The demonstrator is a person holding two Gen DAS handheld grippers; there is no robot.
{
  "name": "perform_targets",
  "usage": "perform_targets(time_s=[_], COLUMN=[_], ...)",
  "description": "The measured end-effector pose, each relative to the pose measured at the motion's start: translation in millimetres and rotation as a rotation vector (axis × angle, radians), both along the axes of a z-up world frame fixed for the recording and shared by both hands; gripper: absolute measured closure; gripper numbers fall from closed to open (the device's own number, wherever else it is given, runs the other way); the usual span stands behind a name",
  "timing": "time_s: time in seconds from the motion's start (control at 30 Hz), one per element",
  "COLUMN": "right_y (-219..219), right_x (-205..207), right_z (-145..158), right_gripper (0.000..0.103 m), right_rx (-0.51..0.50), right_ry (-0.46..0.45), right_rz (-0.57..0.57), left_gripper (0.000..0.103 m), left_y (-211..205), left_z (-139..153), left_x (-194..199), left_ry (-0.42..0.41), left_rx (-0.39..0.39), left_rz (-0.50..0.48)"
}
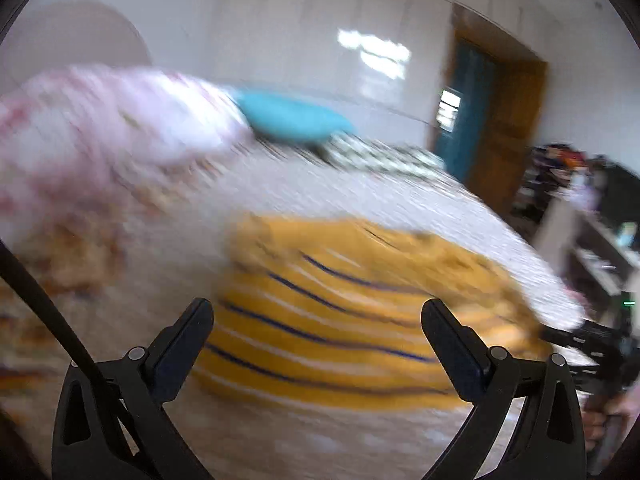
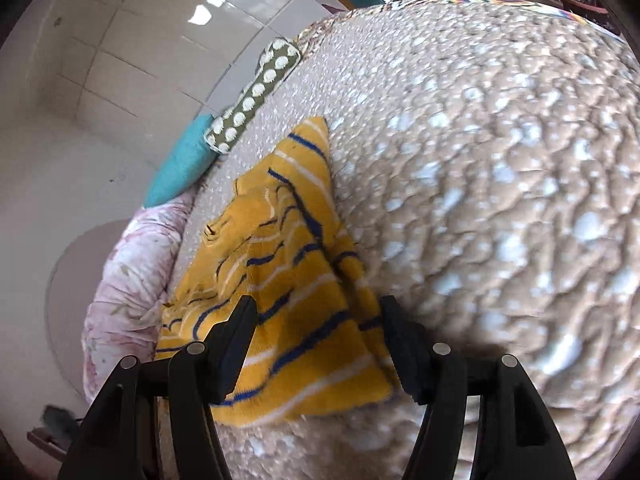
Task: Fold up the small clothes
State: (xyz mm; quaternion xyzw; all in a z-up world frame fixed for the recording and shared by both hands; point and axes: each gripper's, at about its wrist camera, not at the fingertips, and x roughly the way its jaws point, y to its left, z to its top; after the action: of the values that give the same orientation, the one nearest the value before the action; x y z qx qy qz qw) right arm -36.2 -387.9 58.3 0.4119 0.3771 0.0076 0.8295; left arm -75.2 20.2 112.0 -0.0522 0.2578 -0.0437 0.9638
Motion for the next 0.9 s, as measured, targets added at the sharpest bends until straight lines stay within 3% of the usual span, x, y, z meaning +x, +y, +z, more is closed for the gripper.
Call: perform_targets(time_s=[0.03, 0.07, 0.1, 0.13, 0.2, 0.3, 0.4, 0.5, 0.57, 0.7, 0.8, 0.9], right_y=[3, 7, 11, 16, 31, 76, 148, 231, 281, 367, 394, 399], right_x=[6, 14, 22, 30, 40, 52, 70, 91, 105, 132, 139, 138], right_z=[2, 4, 5, 8, 27, 75, 124, 141, 132, 79, 45, 37], right_gripper=[0.037, 0.049, 0.076, 0.082, 0.087, 0.090, 0.090, 0.091, 0.091, 0.091, 0.091, 0.089], right_rx=[-0.017, -0.021, -0.015, -0.025, -0.117, -0.262, -0.385, -0.411, -0.411, -0.428, -0.482, -0.491], right_ry=[0.022, 0.041, 0.062, 0.090, 0.100, 0.023, -0.089, -0.158, -0.159, -0.062, -0.007, -0.011], right_rz=[-0.008, -0.002, 0.017, 0.033, 0.062, 0.139, 0.267, 0.449, 0.553, 0.718, 0.769, 0.787], left_gripper=[0.000, 0.000, 0.000, 0.000, 0.000, 0.000, 0.000, 0.000, 0.000, 0.000, 0.000, 0.000], left_y=[11, 20, 31, 42, 72, 121, 159, 190, 205, 225, 229, 232], left_z=[2, 2, 1, 0, 0, 2, 2, -5, -9, -19, -23, -25], left_x=[2, 5, 8, 12, 19, 19, 16, 12, 3, 3, 6, 10], left_ry=[-0.025, -0.036, -0.040, -0.032, -0.004, 0.015, 0.021, 0.031, 0.040, 0.065, 0.085, 0.098], left_rx=[0.051, 0.083, 0.130, 0.157, 0.150, 0.023, -0.090, -0.173, -0.203, -0.241, -0.228, -0.247], left_rz=[0.074, 0.128, 0.212, 0.271, 0.377, 0.502, 0.571, 0.637, 0.667, 0.682, 0.675, 0.654])
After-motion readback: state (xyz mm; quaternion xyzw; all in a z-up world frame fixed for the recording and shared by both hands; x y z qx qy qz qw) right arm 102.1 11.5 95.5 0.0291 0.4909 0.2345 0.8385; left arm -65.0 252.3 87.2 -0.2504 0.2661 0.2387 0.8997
